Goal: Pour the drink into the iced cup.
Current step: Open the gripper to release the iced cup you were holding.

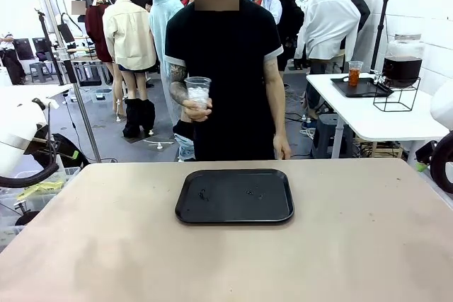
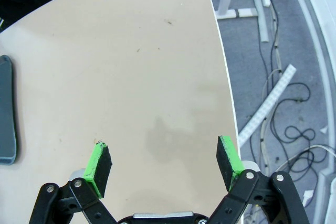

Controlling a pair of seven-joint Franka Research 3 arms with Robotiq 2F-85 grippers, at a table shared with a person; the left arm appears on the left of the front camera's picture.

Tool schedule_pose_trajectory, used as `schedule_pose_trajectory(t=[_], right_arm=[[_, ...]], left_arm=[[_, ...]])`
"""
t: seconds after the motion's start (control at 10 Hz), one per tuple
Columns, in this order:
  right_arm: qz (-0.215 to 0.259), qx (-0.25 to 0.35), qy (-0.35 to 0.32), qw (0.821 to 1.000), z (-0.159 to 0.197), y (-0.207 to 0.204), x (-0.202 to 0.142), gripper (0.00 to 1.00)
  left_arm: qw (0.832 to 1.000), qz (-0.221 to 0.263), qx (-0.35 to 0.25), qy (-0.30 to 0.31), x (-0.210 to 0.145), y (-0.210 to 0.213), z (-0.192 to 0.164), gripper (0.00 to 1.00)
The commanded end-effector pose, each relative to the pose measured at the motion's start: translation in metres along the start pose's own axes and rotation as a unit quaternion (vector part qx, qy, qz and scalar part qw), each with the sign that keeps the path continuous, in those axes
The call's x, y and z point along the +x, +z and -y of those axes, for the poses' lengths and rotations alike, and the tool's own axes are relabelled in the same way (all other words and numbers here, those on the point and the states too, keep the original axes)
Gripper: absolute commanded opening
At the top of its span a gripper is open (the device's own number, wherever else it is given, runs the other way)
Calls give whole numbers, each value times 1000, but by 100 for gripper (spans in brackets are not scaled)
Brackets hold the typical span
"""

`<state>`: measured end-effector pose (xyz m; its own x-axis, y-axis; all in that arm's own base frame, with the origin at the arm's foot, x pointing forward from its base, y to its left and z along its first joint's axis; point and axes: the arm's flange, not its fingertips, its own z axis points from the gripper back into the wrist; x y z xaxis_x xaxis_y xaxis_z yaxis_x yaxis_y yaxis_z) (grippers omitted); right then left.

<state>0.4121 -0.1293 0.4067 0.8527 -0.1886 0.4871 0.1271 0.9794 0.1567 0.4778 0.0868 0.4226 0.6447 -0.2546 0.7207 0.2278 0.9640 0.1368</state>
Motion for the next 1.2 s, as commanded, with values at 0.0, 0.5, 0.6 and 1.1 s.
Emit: schedule_pose_trajectory(t=[0.0, 0.5, 0.6, 1.1], right_arm=[[5, -4, -9, 1000, -4, 0, -4, 100], [5, -4, -9, 1000, -4, 0, -4, 100], [5, -4, -9, 1000, -4, 0, -4, 100], [5, -4, -9, 1000, -4, 0, -4, 100]], left_arm=[[1000, 4, 8, -3, -3, -2, 0, 100], [1000, 4, 8, -3, -3, -2, 0, 100], [1000, 4, 8, -3, -3, -2, 0, 100], [1000, 4, 8, -3, -3, -2, 0, 100]])
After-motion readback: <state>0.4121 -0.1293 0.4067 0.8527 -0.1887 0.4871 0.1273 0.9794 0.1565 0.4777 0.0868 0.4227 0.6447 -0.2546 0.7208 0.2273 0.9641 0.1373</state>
